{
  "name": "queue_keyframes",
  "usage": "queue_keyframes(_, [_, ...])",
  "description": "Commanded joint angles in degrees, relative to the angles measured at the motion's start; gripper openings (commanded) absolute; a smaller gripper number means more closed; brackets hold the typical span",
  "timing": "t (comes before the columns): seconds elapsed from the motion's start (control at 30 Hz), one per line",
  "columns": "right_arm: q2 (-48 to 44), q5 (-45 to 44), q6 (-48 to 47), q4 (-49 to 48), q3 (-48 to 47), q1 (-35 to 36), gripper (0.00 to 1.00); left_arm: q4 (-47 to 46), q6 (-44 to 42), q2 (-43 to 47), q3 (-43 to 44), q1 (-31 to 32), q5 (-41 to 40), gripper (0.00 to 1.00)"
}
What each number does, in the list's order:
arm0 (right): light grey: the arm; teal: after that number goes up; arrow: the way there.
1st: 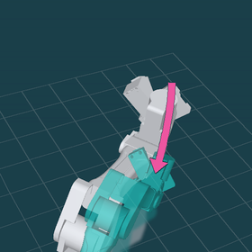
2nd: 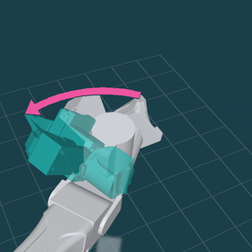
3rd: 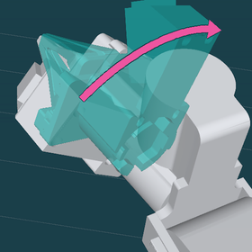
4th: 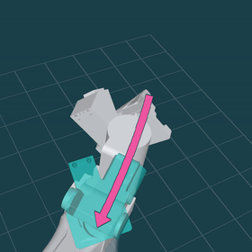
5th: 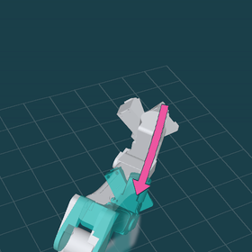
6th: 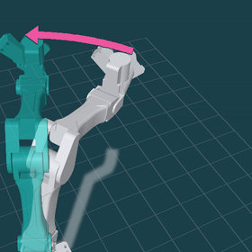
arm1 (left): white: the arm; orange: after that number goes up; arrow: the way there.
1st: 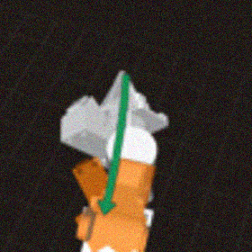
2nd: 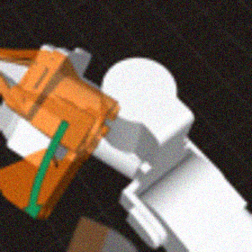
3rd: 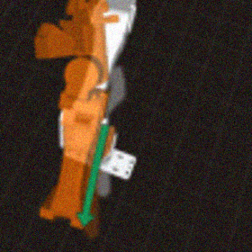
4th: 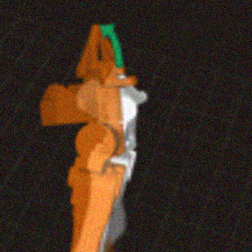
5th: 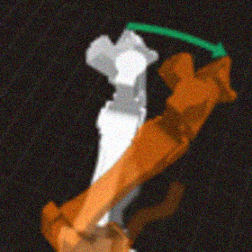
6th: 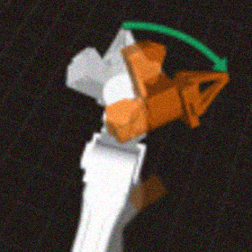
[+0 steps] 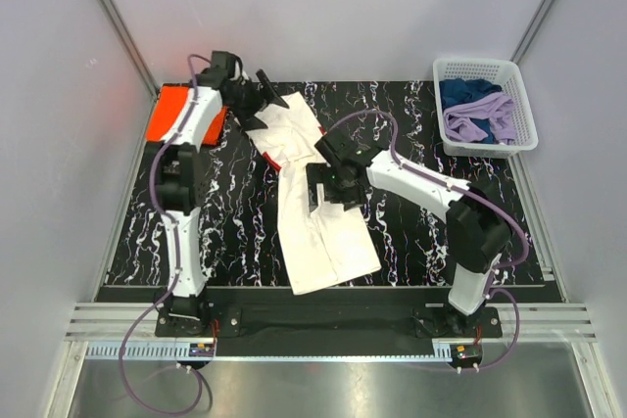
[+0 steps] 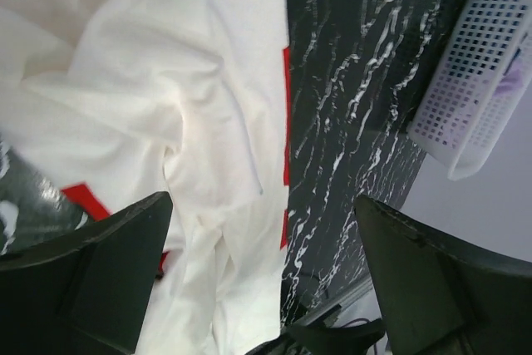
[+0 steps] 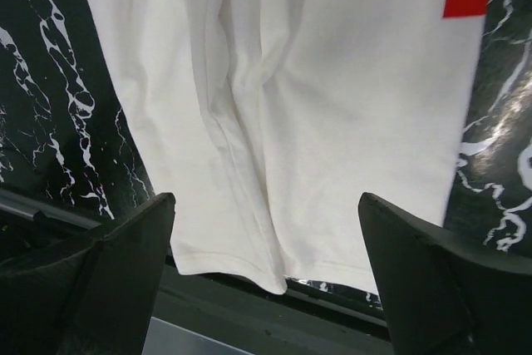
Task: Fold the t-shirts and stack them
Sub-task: Fold the tshirt
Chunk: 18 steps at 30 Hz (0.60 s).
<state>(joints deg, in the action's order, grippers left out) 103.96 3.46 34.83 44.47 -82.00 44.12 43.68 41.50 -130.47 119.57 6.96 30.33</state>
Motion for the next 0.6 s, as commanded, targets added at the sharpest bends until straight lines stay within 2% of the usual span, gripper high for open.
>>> queue_keyframes(0.0, [-3.2, -5.4, -8.4, 3.7, -5.2, -2.8, 1.0, 4.0, -6.2, 12.1, -1.9, 0.4, -4.2, 0.99])
queue_keyframes(0.07, [-0.7, -3.6, -8.6, 5.6, -9.3, -7.0, 1.0, 7.3, -8.5, 14.4, -3.5, 1.2, -9.3, 0.99])
queue_keyframes(0.13, [1.1, 0.2, -8.2, 6.7, -13.4, -10.1, 0.99, 8.8, -9.2, 17.4, -7.1, 2.8, -14.0, 0.9])
queue_keyframes(0.2, [3.9, 4.6, -8.7, 6.4, -16.2, -14.4, 0.94, 9.2, -9.6, 21.0, -10.7, 5.0, -19.5, 0.79])
queue_keyframes(0.33, [11.2, 10.6, -16.6, 5.6, -27.3, -18.9, 0.85, 3.3, -8.5, 27.5, -25.5, 9.1, -24.8, 0.61])
queue_keyframes(0.37, [15.4, 11.6, -18.4, 6.8, -30.0, -19.3, 0.84, 0.8, -7.2, 28.7, -28.0, 9.8, -26.0, 0.58])
queue_keyframes(0.43, [19.8, 9.2, -22.1, 9.0, -39.5, -19.9, 0.81, 0.3, -5.7, 32.0, -31.1, 11.1, -30.7, 0.46])
queue_keyframes(0.5, [26.1, 9.2, -24.4, 11.4, -49.1, -19.9, 0.79, -1.0, -3.8, 37.5, -36.1, 11.5, -36.4, 0.46])
queue_keyframes(0.57, [31.6, 8.1, -25.8, 12.1, -54.7, -19.9, 0.81, -2.3, -2.3, 41.9, -40.9, 11.5, -38.6, 0.49])
